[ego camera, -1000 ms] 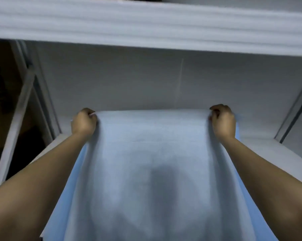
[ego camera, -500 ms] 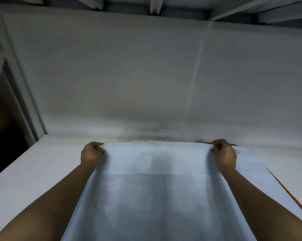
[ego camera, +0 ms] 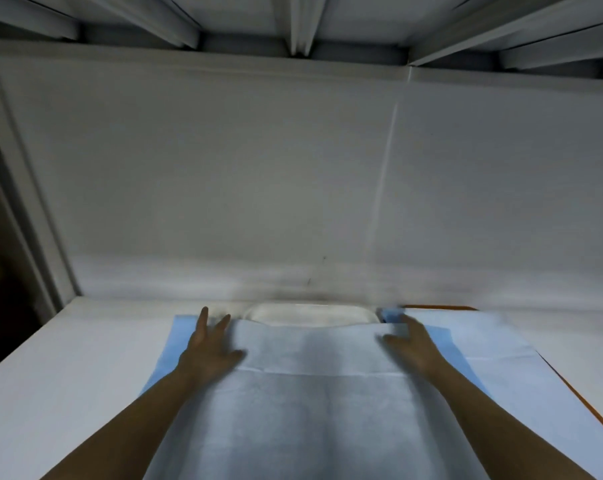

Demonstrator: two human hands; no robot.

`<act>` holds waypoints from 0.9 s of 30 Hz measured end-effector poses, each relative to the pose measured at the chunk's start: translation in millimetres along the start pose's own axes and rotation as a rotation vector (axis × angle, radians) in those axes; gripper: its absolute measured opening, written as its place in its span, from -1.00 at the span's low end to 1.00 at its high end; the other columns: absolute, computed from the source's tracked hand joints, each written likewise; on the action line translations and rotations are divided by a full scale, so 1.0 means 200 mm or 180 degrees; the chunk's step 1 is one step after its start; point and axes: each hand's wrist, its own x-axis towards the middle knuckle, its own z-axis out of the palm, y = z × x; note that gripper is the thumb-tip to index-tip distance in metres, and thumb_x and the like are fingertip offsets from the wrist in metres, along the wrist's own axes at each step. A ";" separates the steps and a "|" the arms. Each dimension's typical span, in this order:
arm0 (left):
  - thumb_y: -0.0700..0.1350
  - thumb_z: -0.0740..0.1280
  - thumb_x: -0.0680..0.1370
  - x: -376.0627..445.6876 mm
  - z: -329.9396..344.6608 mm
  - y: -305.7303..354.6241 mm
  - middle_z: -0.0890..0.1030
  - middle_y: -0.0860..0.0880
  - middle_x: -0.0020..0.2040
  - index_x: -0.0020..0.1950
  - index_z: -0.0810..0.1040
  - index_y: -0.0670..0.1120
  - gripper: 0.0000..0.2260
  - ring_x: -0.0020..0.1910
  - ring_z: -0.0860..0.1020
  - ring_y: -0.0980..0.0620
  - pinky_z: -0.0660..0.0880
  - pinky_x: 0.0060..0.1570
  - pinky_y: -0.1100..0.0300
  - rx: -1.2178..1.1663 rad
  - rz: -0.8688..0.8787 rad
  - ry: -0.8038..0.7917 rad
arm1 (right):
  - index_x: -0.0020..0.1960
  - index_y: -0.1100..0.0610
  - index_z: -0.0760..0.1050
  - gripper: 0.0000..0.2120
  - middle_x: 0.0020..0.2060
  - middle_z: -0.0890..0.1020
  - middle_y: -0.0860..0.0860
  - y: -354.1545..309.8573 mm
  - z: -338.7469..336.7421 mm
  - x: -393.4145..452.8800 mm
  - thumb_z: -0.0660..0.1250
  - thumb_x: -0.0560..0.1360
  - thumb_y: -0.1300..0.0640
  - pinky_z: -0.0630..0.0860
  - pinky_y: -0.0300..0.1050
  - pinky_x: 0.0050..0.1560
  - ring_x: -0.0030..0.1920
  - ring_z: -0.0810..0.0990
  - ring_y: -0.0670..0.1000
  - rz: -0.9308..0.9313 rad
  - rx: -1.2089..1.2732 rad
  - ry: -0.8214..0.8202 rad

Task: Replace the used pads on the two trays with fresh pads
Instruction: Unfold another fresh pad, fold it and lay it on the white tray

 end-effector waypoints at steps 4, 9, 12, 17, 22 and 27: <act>0.32 0.02 0.56 -0.12 0.14 0.08 -0.27 0.01 0.55 0.54 -0.08 0.21 -0.40 0.55 -0.14 -0.05 -0.06 0.48 -0.05 0.0851 0.0210 -0.0132 | 0.53 0.01 0.06 -0.31 0.53 0.10 -0.04 0.05 0.12 -0.15 0.07 0.52 -0.32 0.08 0.04 0.48 0.52 0.06 0.01 -0.0055 -0.1611 -0.0384; 0.40 -0.41 0.20 -0.22 0.23 0.12 -0.19 0.05 0.57 0.55 -0.06 0.18 -0.08 0.55 -0.17 -0.01 -0.17 0.49 -0.05 0.1157 0.0300 -0.0226 | 0.55 0.03 -0.05 0.26 0.55 -0.08 -0.01 0.05 0.15 -0.26 -0.54 0.02 -0.61 -0.08 0.07 0.49 0.54 -0.08 0.01 -0.0182 -0.2111 -0.0548; 0.40 -0.23 0.46 -0.24 0.19 0.16 -0.18 0.03 0.57 0.55 -0.08 0.16 -0.30 0.55 -0.17 -0.02 -0.18 0.50 -0.06 0.1072 0.0173 -0.0183 | 0.55 0.08 -0.03 -0.20 0.55 -0.03 0.00 0.02 0.09 -0.27 -0.12 0.49 -0.41 -0.04 0.03 0.51 0.54 -0.04 0.01 -0.0084 -0.1863 -0.0388; 0.44 -0.25 0.35 -0.41 0.14 0.35 -0.16 0.02 0.57 0.56 -0.11 0.13 -0.19 0.55 -0.14 -0.01 -0.16 0.49 -0.02 0.1150 0.0522 -0.0330 | 0.50 0.06 0.15 -0.43 0.49 0.20 -0.02 0.01 -0.10 -0.45 0.06 0.59 -0.20 0.12 -0.12 0.43 0.49 0.14 -0.03 -0.0234 -0.1563 -0.0173; 0.28 -0.01 0.58 -0.73 0.19 0.61 -0.12 -0.03 0.58 0.57 -0.11 0.06 -0.37 0.55 -0.11 -0.02 -0.14 0.49 -0.01 0.0995 0.1007 -0.0669 | 0.47 0.08 0.21 -0.49 0.45 0.29 0.03 0.09 -0.30 -0.81 0.12 0.60 -0.12 0.22 -0.08 0.40 0.43 0.28 0.03 -0.0060 -0.1135 -0.0285; 0.22 0.02 0.61 -1.01 0.31 0.86 -0.15 -0.04 0.57 0.57 -0.14 0.03 -0.39 0.55 -0.14 -0.03 -0.16 0.50 0.00 0.1122 0.1446 -0.0874 | 0.49 0.11 0.17 -0.52 0.46 0.26 0.04 0.18 -0.42 -1.10 0.10 0.63 -0.04 0.22 -0.12 0.37 0.44 0.26 0.04 -0.0113 -0.1376 -0.0381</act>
